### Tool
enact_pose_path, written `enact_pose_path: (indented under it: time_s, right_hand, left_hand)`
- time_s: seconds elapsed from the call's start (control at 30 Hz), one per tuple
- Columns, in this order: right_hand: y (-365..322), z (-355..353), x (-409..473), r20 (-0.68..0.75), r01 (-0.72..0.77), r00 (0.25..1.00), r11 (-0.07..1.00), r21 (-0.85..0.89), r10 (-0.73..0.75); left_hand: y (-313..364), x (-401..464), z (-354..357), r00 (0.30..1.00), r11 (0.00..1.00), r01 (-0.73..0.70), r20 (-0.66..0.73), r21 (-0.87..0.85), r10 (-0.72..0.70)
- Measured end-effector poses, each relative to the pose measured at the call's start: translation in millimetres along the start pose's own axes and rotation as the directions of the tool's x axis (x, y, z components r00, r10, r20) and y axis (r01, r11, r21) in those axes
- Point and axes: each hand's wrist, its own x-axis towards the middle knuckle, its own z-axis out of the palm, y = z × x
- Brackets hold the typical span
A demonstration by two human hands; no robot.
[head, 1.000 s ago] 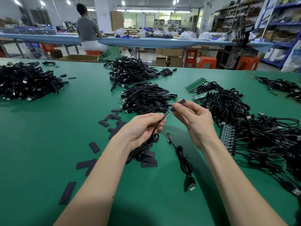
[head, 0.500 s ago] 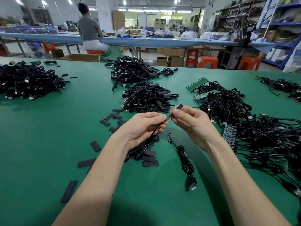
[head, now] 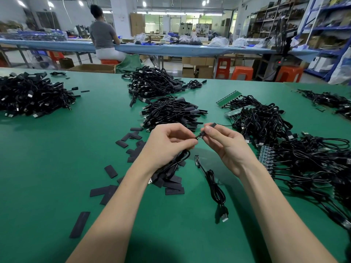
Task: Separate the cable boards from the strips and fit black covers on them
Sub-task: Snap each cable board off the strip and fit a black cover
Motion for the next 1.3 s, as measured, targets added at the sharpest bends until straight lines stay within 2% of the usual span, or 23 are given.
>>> enact_pose_path:
  time_s: [0.1,0.2,0.37,0.6,0.93,1.07,1.3]
  right_hand:
    - [1,1,0,-0.011,-0.009,1.000,1.000,0.005,0.009]
    - [1,2,-1,-0.002,-0.012,1.000,1.000,0.002,0.012]
    - [0,3,-3,0.058,-0.045,0.997,0.999,-0.002,0.045]
    - [0,7,-4,0.090,-0.041,0.995,0.999,0.006,0.040]
    - [2,9,-2,0.057,-0.027,0.998,1.000,0.008,0.026]
    - [5,9,-1,0.029,-0.071,0.997,0.990,0.121,0.068]
    - [0,5,-2,0.043,-0.084,0.996,0.993,0.077,0.081]
  left_hand:
    - [-2,1,4,0.999,0.998,-0.048,-0.009,0.043,0.048]
    - [-4,1,5,0.999,0.999,-0.036,0.004,0.030,0.036]
    - [-4,-2,5,1.000,0.995,-0.007,0.028,-0.098,0.009]
    - [-6,0,9,1.000,0.964,-0.010,-0.007,-0.265,0.008]
    - [-8,0,17,0.991,0.962,-0.095,-0.121,-0.255,0.066]
    - [-10,0,17,0.992,0.970,-0.098,-0.102,-0.222,0.076]
    - [-11,-1,14,0.992,0.985,-0.087,-0.106,-0.149,0.072]
